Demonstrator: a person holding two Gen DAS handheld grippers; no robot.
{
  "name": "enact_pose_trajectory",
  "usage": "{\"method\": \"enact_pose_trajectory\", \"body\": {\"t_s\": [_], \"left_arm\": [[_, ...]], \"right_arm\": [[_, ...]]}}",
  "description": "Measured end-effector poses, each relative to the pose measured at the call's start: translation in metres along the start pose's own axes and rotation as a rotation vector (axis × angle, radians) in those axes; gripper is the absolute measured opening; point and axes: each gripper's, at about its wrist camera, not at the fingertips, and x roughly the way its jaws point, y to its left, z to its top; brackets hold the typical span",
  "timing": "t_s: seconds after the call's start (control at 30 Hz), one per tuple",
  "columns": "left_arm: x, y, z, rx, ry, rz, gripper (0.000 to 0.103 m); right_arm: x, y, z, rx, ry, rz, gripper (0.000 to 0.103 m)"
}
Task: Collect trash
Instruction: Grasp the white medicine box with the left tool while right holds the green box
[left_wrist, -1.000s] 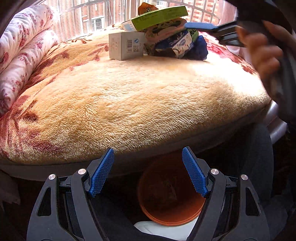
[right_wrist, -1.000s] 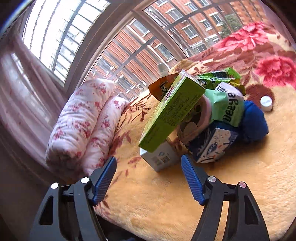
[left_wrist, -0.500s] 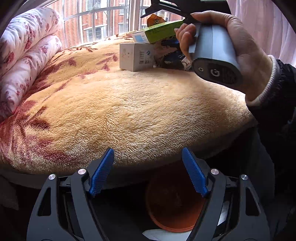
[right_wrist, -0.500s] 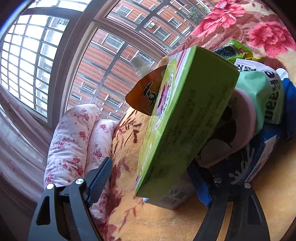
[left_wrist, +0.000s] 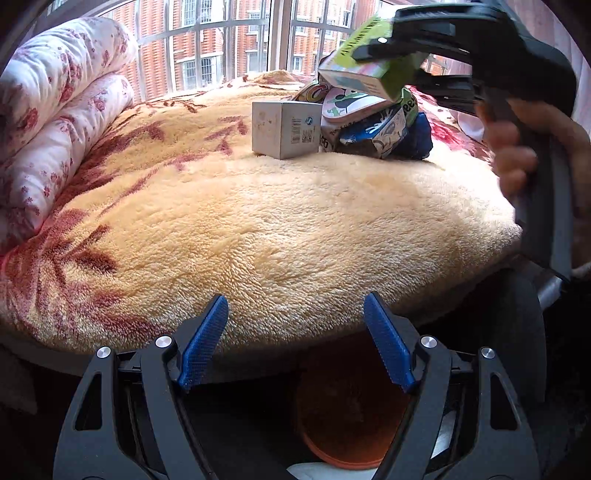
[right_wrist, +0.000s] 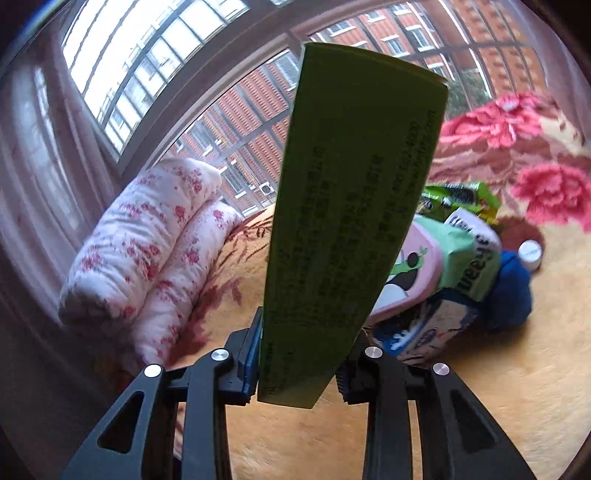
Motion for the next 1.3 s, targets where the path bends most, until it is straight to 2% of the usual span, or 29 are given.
{"method": "enact_pose_trajectory", "body": {"t_s": [0.13, 0.3, 0.47, 0.63, 0.93, 1.27, 1.3], "left_arm": [[0.004, 0.0, 0.016, -0.012, -0.008, 0.03, 0.074], [0.015, 0.004, 0.051, -0.07, -0.032, 0.02, 0.074], [0.048, 0.008, 0.095, -0.138, -0.025, 0.04, 0.074], [0.084, 0.005, 0.126, -0.197, -0.001, 0.046, 0.074], [0.122, -0.009, 0.149, -0.199, 0.026, 0.154, 0.074], [0.154, 0.017, 0.163, -0.279, 0.074, 0.203, 0.074], [0.155, 0.02, 0.164, -0.289, 0.07, 0.203, 0.072]], "right_arm": [[-0.04, -0.005, -0.019, -0.181, 0.036, -0.103, 0.032], [-0.08, -0.026, -0.042, -0.257, 0.062, -0.18, 0.032], [-0.105, -0.036, -0.065, -0.316, 0.041, -0.205, 0.032], [-0.116, -0.053, -0.076, -0.292, 0.041, -0.178, 0.032], [-0.123, -0.078, -0.084, -0.263, 0.039, -0.167, 0.033], [-0.108, -0.087, -0.081, -0.24, 0.061, -0.141, 0.033], [-0.107, -0.087, -0.081, -0.238, 0.062, -0.142, 0.033]]}}
